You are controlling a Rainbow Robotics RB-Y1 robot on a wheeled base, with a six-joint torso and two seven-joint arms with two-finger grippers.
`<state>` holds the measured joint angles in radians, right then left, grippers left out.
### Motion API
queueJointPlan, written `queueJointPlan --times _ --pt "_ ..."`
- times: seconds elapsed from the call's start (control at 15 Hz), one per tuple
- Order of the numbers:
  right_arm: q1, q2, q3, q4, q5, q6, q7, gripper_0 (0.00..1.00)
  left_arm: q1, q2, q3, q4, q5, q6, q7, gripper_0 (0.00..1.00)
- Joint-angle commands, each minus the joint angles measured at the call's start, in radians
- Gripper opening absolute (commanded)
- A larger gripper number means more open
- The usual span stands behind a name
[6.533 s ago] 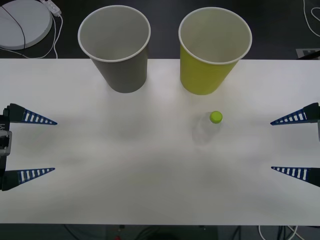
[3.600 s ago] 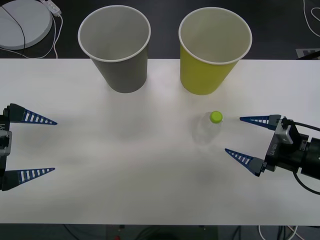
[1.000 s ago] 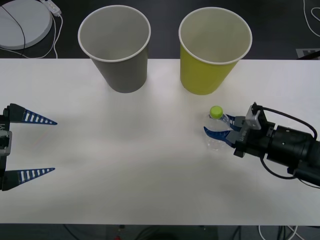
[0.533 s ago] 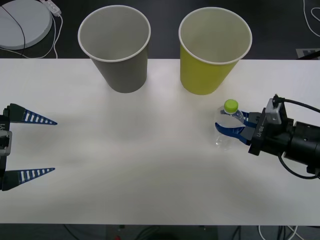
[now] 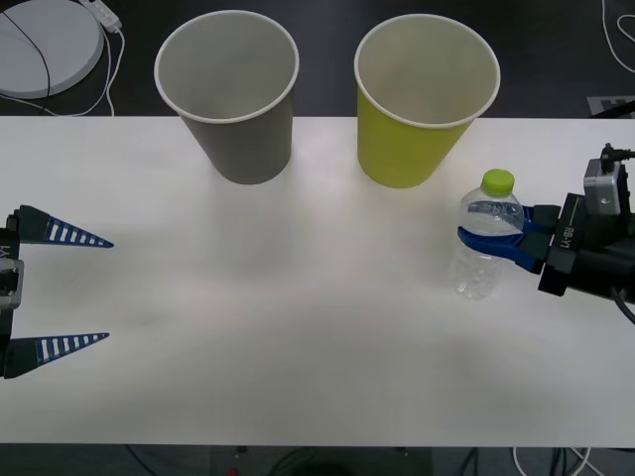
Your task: Put the can into the green bin and the plastic bottle into the gray bin
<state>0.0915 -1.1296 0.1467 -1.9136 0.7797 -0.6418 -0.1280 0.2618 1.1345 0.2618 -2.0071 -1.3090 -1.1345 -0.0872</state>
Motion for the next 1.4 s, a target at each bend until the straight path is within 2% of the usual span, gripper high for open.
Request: queueJointPlan --times 0.07,0.2,0.47,1.13,1.4 --pt "0.031 -0.047 -0.079 -0.048 0.032 -0.001 -0.097 0.0 0.0 0.0 0.0 0.0 0.0 0.0 0.0 1.0" --pt "0.048 -0.071 -0.145 -0.087 0.089 -0.001 -0.188 0.0 0.0 0.0 0.0 0.0 0.0 0.0 0.0 1.0" --pt "0.05 -0.111 -0.242 -0.156 0.153 -0.001 -0.335 0.0 0.0 0.0 0.0 0.0 0.0 0.0 0.0 1.0" --pt "0.05 -0.294 -0.412 -0.3 0.207 -0.002 -0.654 0.0 0.0 0.0 0.0 0.0 0.0 0.0 0.0 1.0" --pt "-0.001 -0.363 -0.438 -0.317 0.217 -0.002 -0.776 0.0 0.0 0.0 0.0 0.0 0.0 0.0 0.0 1.0"
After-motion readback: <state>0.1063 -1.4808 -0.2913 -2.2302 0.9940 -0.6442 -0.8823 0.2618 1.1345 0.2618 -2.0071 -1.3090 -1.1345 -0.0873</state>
